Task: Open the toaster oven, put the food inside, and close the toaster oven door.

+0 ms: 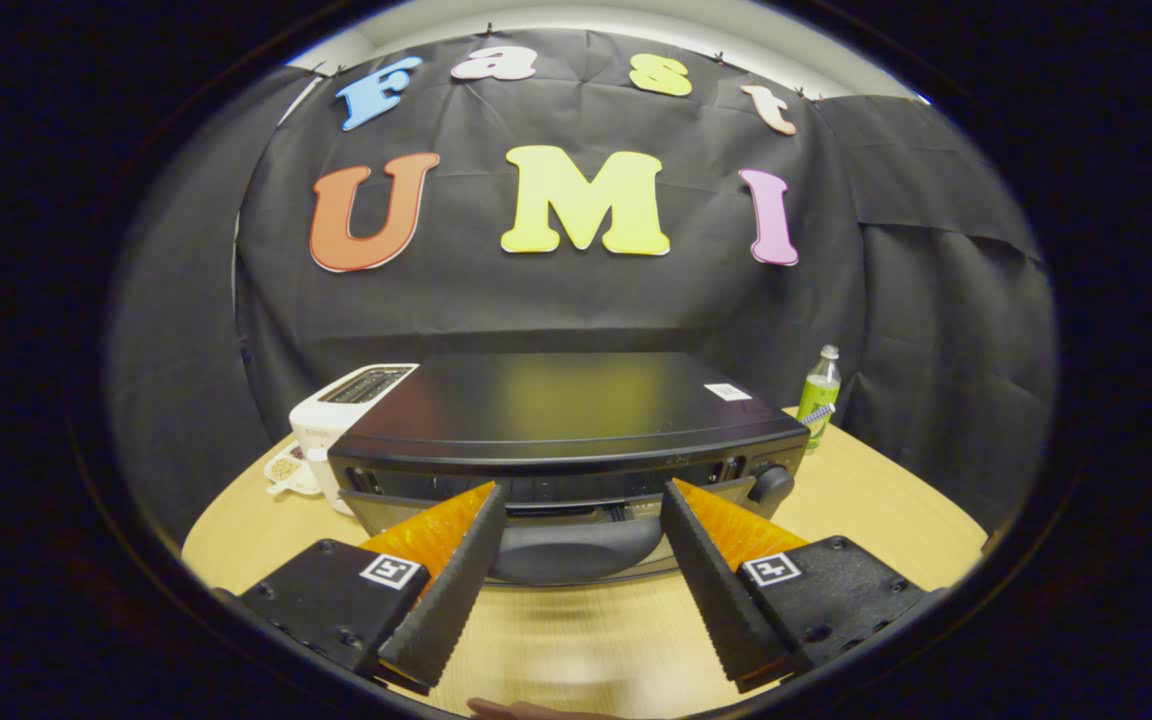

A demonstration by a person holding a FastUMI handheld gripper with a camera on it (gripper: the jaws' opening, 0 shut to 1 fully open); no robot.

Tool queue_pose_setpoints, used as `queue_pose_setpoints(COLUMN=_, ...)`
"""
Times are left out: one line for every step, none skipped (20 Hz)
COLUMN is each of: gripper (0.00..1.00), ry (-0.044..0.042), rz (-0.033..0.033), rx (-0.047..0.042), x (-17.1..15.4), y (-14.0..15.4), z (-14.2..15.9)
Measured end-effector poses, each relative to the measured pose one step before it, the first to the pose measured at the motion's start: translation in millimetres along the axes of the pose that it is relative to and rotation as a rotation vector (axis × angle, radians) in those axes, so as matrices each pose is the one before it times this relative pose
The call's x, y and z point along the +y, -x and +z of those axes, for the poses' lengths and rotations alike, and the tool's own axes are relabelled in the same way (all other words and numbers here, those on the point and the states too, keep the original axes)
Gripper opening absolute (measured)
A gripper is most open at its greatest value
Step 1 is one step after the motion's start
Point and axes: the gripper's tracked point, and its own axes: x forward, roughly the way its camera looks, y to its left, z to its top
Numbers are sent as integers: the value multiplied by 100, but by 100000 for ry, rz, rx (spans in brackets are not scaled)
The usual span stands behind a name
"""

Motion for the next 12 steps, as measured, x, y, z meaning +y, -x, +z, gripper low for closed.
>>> queue_pose_setpoints(gripper=100, ry=1267, rz=274, rx=290, x=-61, y=604, z=-421)
queue_pose_setpoints(gripper=100, ry=1268, rz=313, rx=45, x=-17, y=441, z=-462)
queue_pose_setpoints(gripper=100, ry=94, rz=463, rx=98, x=-47, y=488, z=-437)
queue_pose_setpoints(gripper=100, ry=-918, rz=559, rx=368, x=-189, y=412, z=-621)
queue_pose_setpoints(gripper=100, ry=-1093, rz=550, rx=394, x=-69, y=426, z=-521)
queue_pose_setpoints(gripper=100, ry=-1581, rz=-260, rx=437, x=-334, y=436, z=-807)
queue_pose_setpoints(gripper=100, ry=-1456, rz=236, rx=-131, x=-111, y=284, z=-555)
queue_pose_setpoints(gripper=100, ry=-5, rz=-127, rx=-657, x=67, y=544, z=-434)
queue_pose_setpoints(gripper=100, ry=264, rz=428, rx=-549, x=-158, y=198, z=-608)
queue_pose_setpoints(gripper=100, ry=-1269, rz=948, rx=-545, x=-84, y=128, z=-602)
queue_pose_setpoints(gripper=100, ry=-2445, rz=1343, rx=734, x=-246, y=309, z=-737)
queue_pose_setpoints(gripper=100, ry=-3026, rz=1477, rx=1298, x=-157, y=213, z=-934)
